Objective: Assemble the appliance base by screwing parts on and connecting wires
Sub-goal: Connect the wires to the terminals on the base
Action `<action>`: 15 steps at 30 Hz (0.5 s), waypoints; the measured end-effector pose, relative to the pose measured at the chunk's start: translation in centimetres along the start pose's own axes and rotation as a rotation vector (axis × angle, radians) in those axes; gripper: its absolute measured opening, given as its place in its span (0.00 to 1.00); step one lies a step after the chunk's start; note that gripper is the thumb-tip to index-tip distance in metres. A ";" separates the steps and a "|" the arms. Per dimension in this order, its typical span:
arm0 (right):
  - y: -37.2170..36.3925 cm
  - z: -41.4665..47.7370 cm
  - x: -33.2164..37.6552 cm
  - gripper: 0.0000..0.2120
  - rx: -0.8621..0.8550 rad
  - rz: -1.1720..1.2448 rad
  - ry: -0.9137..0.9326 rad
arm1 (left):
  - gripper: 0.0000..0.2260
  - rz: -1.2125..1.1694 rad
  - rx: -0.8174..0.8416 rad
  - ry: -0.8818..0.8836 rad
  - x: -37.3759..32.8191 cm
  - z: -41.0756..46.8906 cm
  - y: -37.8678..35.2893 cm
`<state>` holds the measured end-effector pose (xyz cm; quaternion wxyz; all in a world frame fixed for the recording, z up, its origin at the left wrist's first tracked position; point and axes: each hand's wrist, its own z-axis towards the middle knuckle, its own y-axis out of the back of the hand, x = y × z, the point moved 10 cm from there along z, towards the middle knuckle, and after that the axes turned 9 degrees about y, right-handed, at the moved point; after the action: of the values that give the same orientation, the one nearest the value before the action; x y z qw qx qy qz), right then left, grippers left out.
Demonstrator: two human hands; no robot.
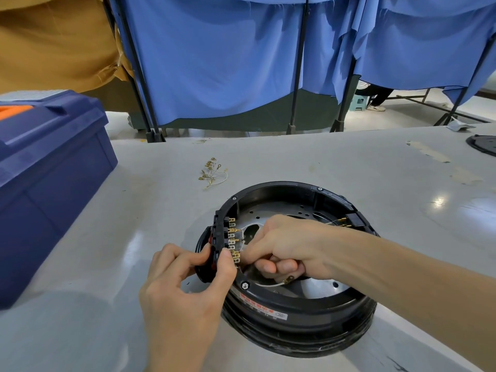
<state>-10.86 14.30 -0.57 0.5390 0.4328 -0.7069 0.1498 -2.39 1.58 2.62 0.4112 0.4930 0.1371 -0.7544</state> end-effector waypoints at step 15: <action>0.3 -0.3 0.3 0.08 0.030 -0.154 0.035 | 0.16 0.075 -0.030 0.005 -0.4 -0.1 0.4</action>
<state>-10.91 14.51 -0.18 0.5547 0.4912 -0.6597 0.1260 -1.97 1.56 3.04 0.4461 0.4933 0.1308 -0.7352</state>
